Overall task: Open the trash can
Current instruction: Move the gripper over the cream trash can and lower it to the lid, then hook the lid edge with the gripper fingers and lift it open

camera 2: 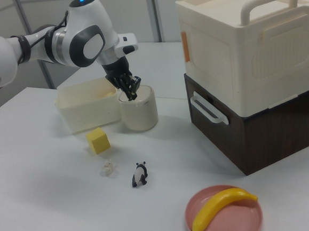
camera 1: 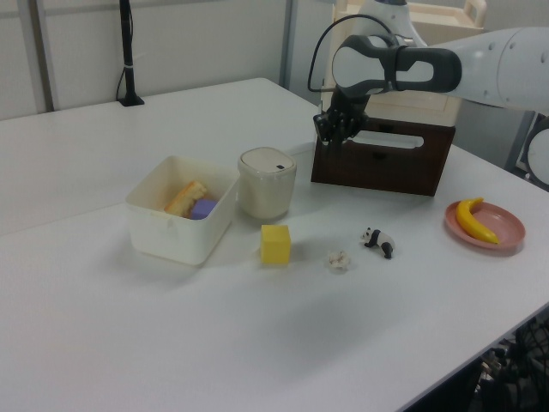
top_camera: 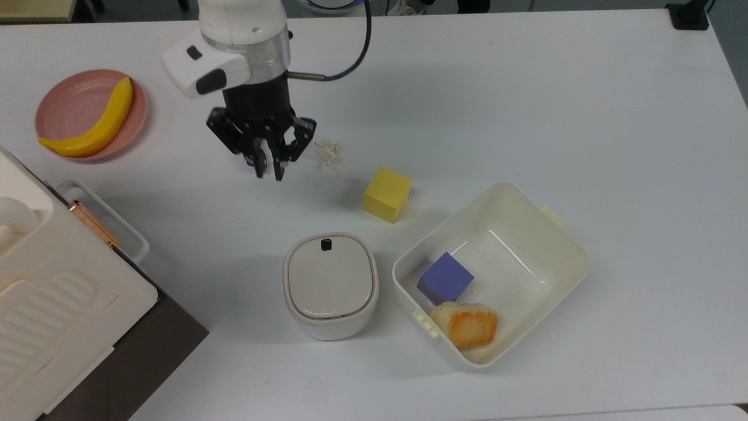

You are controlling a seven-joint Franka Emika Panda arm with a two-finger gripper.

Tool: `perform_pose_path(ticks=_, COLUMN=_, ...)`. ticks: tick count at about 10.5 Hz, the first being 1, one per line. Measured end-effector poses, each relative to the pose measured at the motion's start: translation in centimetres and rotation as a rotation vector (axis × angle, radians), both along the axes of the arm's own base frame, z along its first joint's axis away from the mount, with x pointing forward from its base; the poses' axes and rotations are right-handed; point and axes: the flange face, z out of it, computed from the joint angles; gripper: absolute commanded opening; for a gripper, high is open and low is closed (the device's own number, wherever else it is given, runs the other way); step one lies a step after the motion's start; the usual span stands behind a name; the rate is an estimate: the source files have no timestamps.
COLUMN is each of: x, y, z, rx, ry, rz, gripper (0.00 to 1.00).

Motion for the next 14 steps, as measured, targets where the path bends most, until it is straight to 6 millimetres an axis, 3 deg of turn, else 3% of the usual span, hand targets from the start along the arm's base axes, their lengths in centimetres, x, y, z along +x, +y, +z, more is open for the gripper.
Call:
perform_pose_path(ticks=3, x=2.3, y=3.1, z=-1.2, rx=0.033, ry=-0.142, rz=-0.035, gripper=0.03)
perform_pose_path(ticks=8, x=4.0, y=9.6, z=-6.3, rx=0.041, ry=-0.130, rz=-0.029, gripper=0.03)
perform_pose_path(ticks=10, x=4.7, y=9.7, z=-7.1, rx=0.014, ry=-0.177, rz=-0.056, gripper=0.03)
perform_pose_path(ticks=14, x=4.8, y=9.7, z=-7.0, rx=0.009, ry=-0.184, rz=-0.070, gripper=0.03)
